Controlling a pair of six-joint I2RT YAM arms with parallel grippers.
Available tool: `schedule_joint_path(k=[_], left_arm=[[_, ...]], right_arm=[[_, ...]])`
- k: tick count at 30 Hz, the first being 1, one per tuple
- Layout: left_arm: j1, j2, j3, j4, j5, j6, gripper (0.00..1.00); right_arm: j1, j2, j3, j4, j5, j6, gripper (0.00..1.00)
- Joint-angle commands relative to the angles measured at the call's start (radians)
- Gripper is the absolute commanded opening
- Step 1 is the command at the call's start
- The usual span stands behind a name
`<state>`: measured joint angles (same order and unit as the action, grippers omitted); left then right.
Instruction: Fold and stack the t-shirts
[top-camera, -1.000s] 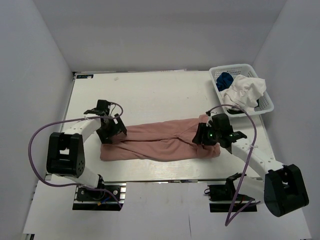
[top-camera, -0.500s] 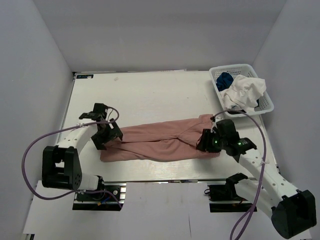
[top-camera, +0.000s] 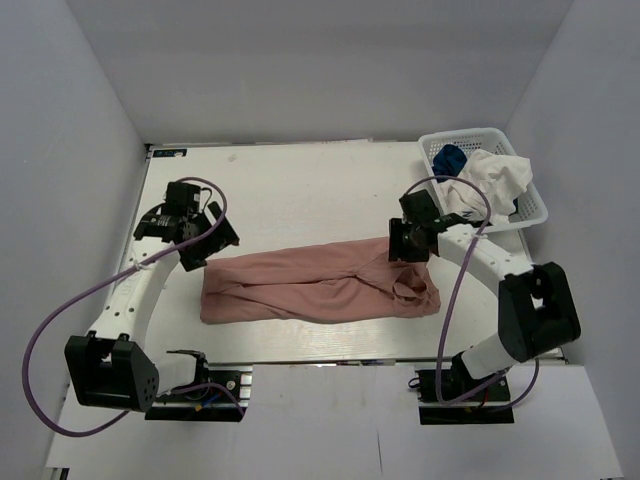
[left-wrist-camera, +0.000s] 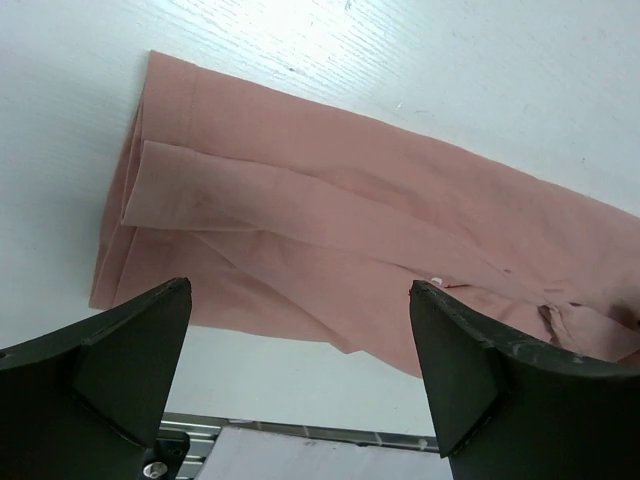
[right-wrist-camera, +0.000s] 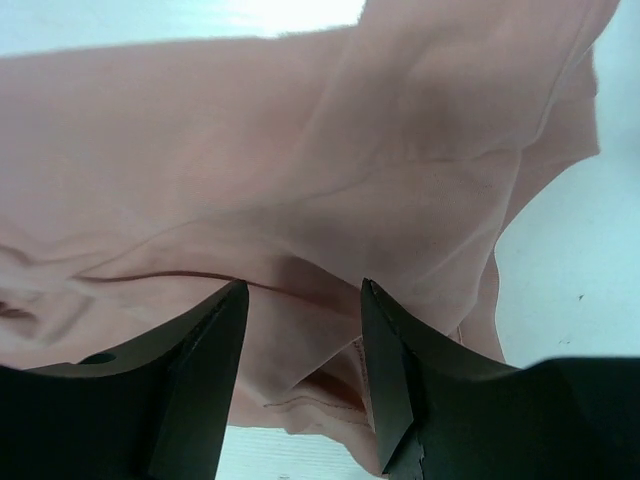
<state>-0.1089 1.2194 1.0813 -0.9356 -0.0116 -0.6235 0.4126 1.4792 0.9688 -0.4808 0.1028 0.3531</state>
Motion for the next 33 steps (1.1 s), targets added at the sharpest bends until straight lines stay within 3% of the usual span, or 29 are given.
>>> schedule_joint_path(k=[1, 5, 8, 15, 19, 20, 21, 23, 29, 33], left_arm=[[-0.005, -0.014, -0.009, -0.023, -0.007, 0.013, 1.00], [-0.005, -0.023, -0.031, -0.014, -0.007, 0.022, 1.00], [-0.005, -0.023, -0.050, 0.009, 0.002, 0.022, 1.00], [-0.005, 0.005, -0.050, 0.021, -0.008, 0.031, 1.00], [-0.005, 0.005, -0.050, 0.021, -0.017, 0.041, 1.00], [-0.005, 0.005, -0.050, 0.030, -0.018, 0.041, 1.00], [-0.005, 0.005, -0.050, 0.031, -0.018, 0.041, 1.00], [-0.005, 0.005, -0.050, 0.041, 0.008, 0.050, 1.00], [-0.005, 0.025, -0.050, 0.060, 0.044, 0.059, 1.00], [-0.005, 0.025, -0.050, 0.069, 0.044, 0.059, 1.00]], right_arm=[[0.000, 0.016, 0.018, -0.035, 0.018, -0.010, 0.55], [0.005, -0.036, -0.069, -0.070, -0.026, -0.005, 0.57], [0.006, -0.140, -0.140, -0.093, -0.127, -0.009, 0.61], [0.038, -0.365, -0.324, -0.180, -0.383, -0.017, 0.60], [0.046, -0.453, -0.311, -0.240, -0.338, -0.002, 0.61], [0.046, -0.465, -0.279, -0.240, -0.295, -0.003, 0.64], [0.043, -0.470, -0.256, -0.242, -0.281, -0.008, 0.74], [0.040, -0.464, -0.175, -0.210, -0.232, 0.001, 0.90], [0.037, -0.295, -0.015, -0.128, -0.016, 0.052, 0.90], [0.037, -0.125, 0.005, -0.058, -0.066, 0.029, 0.90]])
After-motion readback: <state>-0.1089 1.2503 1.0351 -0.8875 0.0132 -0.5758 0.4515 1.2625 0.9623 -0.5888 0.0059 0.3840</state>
